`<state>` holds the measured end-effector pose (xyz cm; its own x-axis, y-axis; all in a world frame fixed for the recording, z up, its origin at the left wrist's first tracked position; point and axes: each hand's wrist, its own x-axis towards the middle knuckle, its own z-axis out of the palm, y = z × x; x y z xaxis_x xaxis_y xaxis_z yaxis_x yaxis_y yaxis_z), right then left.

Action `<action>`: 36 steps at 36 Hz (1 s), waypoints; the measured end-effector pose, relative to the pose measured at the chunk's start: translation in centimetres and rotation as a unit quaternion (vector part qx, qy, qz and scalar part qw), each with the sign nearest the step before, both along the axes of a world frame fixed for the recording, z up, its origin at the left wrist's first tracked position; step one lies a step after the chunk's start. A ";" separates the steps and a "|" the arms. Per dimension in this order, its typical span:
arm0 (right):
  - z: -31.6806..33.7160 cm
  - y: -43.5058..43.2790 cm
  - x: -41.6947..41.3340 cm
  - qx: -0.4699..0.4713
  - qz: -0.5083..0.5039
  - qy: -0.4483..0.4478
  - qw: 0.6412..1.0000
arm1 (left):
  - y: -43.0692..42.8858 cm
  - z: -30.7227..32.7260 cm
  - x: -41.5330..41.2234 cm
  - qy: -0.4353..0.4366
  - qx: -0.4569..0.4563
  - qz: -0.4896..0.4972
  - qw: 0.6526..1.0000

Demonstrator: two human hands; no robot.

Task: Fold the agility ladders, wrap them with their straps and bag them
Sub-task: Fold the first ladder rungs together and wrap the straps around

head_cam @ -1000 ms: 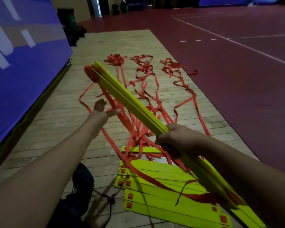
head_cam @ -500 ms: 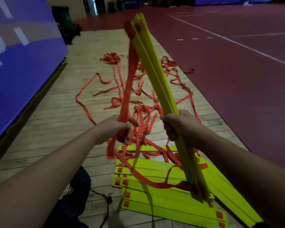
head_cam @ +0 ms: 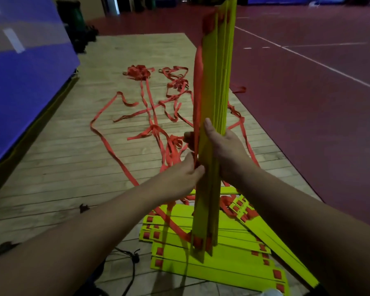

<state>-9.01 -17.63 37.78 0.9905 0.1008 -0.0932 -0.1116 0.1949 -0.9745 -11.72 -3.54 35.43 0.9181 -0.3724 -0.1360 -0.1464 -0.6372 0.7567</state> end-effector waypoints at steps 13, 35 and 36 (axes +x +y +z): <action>0.0 -0.5 1.1 0.099 -0.086 0.014 0.991 | -0.2 -0.3 -1.9 0.064 0.001 -0.038 0.997; 0.1 -4.6 3.2 0.295 -0.165 0.127 0.933 | 0.6 0.2 -1.5 0.154 -0.006 -0.079 0.985; 0.2 -5.2 3.3 0.300 -0.171 0.121 0.931 | 1.1 0.0 -1.5 0.172 -0.012 -0.094 0.981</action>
<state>-5.73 -22.82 37.98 0.9315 -0.1099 -0.3467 -0.1456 0.7609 -0.6323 -13.23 -2.43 35.45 0.7342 -0.5377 -0.4145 0.0071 -0.6044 0.7967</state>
